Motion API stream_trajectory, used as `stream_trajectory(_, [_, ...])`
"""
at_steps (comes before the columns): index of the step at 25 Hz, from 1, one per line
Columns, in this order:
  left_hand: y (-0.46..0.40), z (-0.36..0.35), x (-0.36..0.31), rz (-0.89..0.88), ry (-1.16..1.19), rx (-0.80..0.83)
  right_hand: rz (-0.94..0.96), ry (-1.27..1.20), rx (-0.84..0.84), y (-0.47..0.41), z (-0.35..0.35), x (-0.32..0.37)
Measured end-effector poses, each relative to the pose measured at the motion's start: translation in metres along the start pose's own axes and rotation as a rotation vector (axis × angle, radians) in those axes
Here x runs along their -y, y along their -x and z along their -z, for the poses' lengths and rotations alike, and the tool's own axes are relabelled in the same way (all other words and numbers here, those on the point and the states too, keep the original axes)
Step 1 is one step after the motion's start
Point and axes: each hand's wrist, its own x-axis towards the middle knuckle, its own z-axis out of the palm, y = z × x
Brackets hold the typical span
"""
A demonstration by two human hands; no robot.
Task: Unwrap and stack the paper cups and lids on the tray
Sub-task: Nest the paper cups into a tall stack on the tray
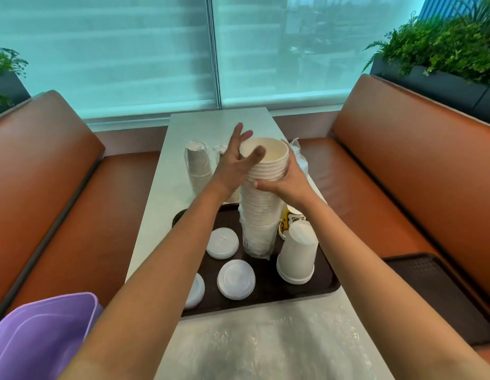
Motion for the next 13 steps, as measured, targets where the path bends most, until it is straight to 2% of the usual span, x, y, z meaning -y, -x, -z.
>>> stream_trajectory(2, [0.002, -0.009, 0.018, 0.044, -0.087, -0.027, -0.069, -0.019, -0.003, 0.002, -0.005, -0.009])
stream_trajectory(5, [0.022, -0.016, 0.057, 0.131, -0.035, -0.016, -0.113, -0.009, 0.032, 0.012, -0.005, -0.02])
stream_trajectory(9, [0.026, -0.01, 0.068, 0.196, -0.005, 0.051, -0.108, 0.048, 0.088, 0.011, -0.004, -0.025])
stream_trajectory(13, [0.009, -0.01, 0.048, 0.056, -0.084, -0.06, -0.131, 0.027, 0.077, 0.008, -0.004, -0.031])
